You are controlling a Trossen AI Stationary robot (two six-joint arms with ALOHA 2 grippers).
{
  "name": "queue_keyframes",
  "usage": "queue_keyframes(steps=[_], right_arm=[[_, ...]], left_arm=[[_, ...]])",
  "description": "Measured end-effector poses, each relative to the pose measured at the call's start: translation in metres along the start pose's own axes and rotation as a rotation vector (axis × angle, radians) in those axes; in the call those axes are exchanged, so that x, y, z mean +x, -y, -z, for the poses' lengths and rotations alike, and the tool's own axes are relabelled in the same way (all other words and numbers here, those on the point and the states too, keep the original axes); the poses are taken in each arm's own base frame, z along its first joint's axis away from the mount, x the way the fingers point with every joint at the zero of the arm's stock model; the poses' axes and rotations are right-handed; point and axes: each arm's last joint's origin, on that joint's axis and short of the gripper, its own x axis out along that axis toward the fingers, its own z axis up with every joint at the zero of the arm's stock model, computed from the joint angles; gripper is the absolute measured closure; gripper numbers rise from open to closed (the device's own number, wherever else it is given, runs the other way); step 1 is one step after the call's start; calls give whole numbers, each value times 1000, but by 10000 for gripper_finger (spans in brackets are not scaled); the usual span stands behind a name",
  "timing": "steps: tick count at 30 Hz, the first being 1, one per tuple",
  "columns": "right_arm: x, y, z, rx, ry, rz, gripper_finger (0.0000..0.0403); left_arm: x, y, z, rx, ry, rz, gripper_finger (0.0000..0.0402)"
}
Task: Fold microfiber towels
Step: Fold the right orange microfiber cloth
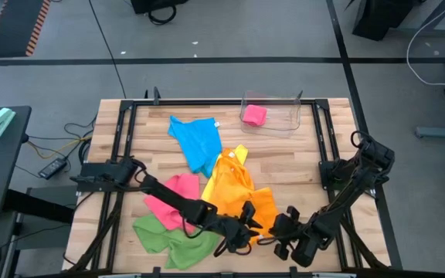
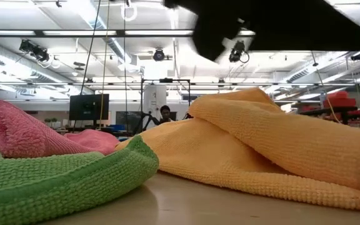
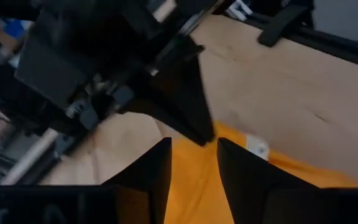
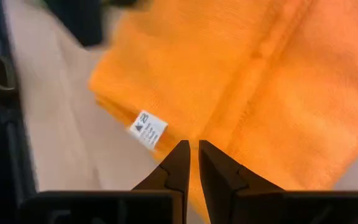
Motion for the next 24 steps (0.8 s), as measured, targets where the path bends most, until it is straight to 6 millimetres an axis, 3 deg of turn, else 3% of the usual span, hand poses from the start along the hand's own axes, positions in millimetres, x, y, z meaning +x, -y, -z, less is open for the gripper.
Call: queue_keyframes(steps=[8, 16, 24], right_arm=[[7, 4, -8, 20, -67, 16, 361], [8, -2, -13, -84, 42, -12, 361], [31, 1, -11, -124, 31, 31, 361]], left_arm=[[-20, -4, 2, -82, -199, 22, 285], [-23, -6, 13, -88, -305, 37, 298], [-33, 14, 6, 105, -329, 107, 296]])
